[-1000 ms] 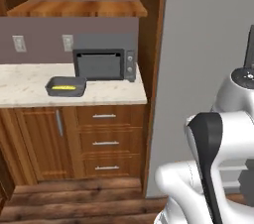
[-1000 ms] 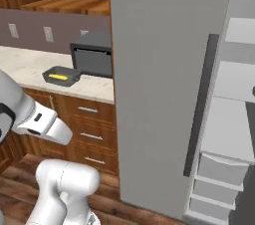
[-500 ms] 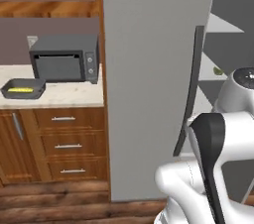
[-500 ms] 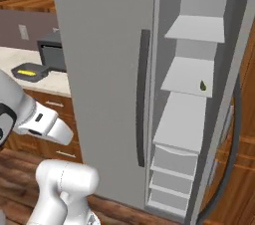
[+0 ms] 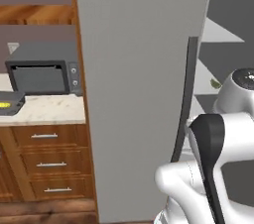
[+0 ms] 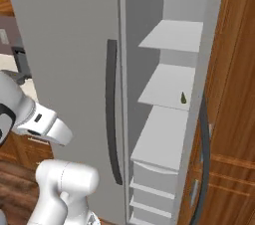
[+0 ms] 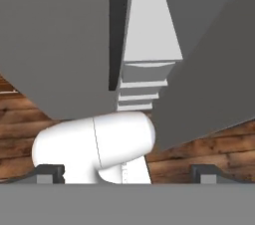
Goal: Take the lemon wedge and corn out of the freezer and place them in the tupperware container on the counter. Then put the tupperware containing the vegetables back in the freezer.
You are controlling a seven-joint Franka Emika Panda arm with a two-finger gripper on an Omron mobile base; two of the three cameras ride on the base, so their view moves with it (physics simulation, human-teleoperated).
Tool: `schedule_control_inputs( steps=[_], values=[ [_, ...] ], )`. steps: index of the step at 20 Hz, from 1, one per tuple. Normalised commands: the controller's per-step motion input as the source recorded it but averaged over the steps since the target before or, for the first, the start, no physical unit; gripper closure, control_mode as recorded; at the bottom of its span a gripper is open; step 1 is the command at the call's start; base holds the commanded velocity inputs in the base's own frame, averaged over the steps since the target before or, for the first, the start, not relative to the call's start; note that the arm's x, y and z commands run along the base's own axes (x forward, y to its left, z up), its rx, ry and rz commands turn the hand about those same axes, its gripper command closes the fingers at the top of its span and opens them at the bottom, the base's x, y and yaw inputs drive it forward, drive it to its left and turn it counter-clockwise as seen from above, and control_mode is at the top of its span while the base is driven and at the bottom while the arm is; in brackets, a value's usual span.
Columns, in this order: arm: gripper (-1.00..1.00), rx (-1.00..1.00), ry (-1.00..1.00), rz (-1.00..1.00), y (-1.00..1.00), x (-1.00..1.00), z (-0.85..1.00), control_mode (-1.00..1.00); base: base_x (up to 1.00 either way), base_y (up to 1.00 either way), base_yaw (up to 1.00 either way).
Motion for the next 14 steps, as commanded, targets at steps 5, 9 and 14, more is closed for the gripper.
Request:
schedule_control_inputs(
  steps=[5, 9, 14],
  values=[
    [-1.0, 0.0, 0.0, 0.0, 0.0, 0.0, 0.0, 1.0, 0.14, -0.73, 0.0],
    [-1.0, 0.0, 0.0, 0.0, 0.0, 0.0, 0.0, 1.0, 0.04, -0.7, 0.0],
    [-1.0, 0.0, 0.0, 0.0, 0.0, 0.0, 0.0, 1.0, 0.45, -0.45, 0.0]
  ],
)
